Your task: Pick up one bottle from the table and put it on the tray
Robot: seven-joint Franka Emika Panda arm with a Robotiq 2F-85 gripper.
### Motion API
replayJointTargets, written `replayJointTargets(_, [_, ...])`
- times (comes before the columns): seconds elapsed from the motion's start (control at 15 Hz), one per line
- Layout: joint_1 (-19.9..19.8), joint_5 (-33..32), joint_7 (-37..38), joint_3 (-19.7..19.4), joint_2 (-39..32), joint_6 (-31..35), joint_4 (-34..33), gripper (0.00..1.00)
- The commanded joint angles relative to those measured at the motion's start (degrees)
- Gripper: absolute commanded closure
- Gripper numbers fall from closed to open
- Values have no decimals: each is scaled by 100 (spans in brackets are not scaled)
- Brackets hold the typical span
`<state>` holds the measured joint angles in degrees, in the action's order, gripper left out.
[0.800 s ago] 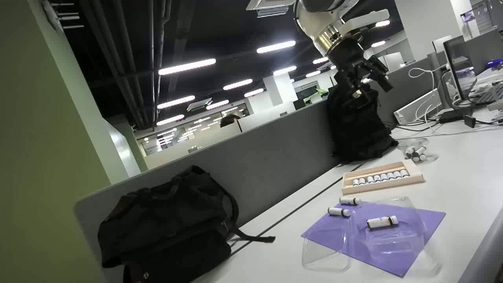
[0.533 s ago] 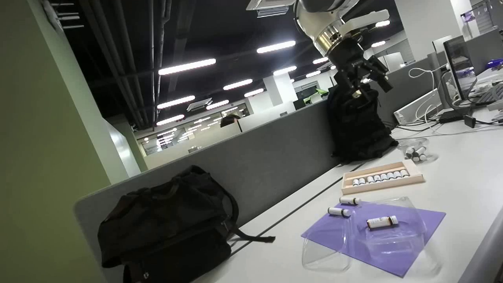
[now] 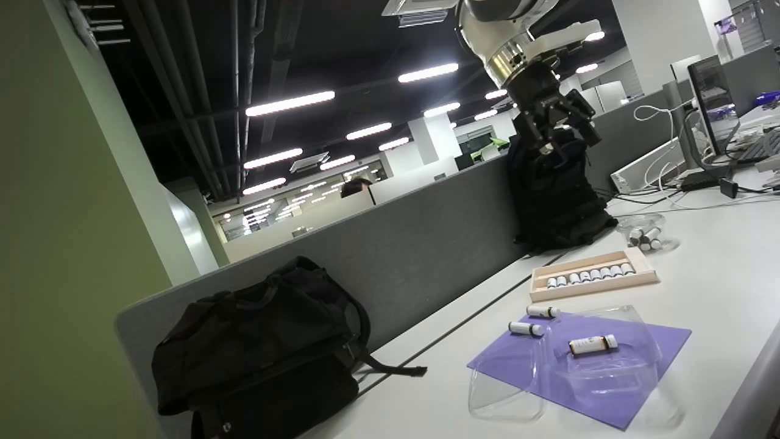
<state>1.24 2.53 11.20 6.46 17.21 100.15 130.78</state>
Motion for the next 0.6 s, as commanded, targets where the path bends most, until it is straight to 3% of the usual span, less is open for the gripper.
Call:
replayJointTargets(0.0, [-118, -261, -8, -168, -527, 986, -311, 0])
replayJointTargets(0.27, [-318, -863, -41, -382, -1594, 2101, -1013, 0])
replayJointTargets(0.53, [-346, -820, -68, -609, -2862, 2173, -2283, 0])
